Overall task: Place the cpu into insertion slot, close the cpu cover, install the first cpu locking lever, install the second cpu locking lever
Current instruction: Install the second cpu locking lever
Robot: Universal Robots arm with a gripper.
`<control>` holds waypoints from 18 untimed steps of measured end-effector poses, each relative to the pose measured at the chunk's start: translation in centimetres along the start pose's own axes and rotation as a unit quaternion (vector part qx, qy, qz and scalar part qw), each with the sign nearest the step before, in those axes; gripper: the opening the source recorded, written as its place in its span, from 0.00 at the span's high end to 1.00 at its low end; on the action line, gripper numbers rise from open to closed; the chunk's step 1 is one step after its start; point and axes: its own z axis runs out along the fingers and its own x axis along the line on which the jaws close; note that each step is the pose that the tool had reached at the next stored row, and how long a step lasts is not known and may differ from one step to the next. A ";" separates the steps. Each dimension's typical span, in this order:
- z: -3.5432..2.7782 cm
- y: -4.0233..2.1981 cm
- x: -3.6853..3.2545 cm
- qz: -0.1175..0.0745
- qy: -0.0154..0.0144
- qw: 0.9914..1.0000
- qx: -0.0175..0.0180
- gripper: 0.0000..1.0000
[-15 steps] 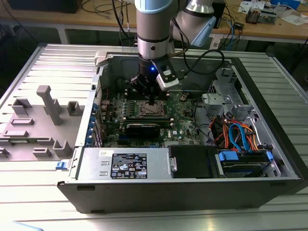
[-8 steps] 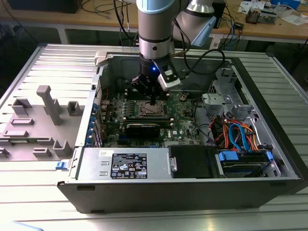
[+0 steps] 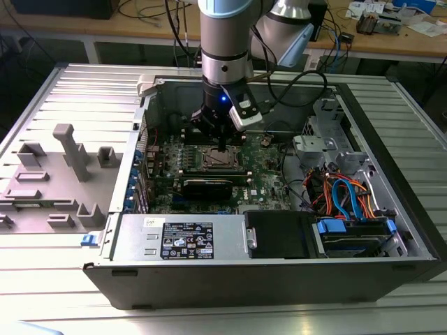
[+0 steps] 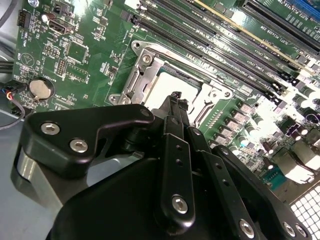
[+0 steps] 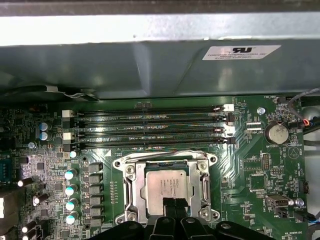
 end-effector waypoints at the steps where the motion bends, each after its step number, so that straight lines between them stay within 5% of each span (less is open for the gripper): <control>1: -0.02 0.00 0.00 0.000 0.000 1.000 0.000 0.89; 8: -0.46 -0.03 -0.03 0.000 0.000 1.000 0.000 0.89; 18: -0.44 -1.42 -0.09 0.000 0.000 1.000 0.000 0.89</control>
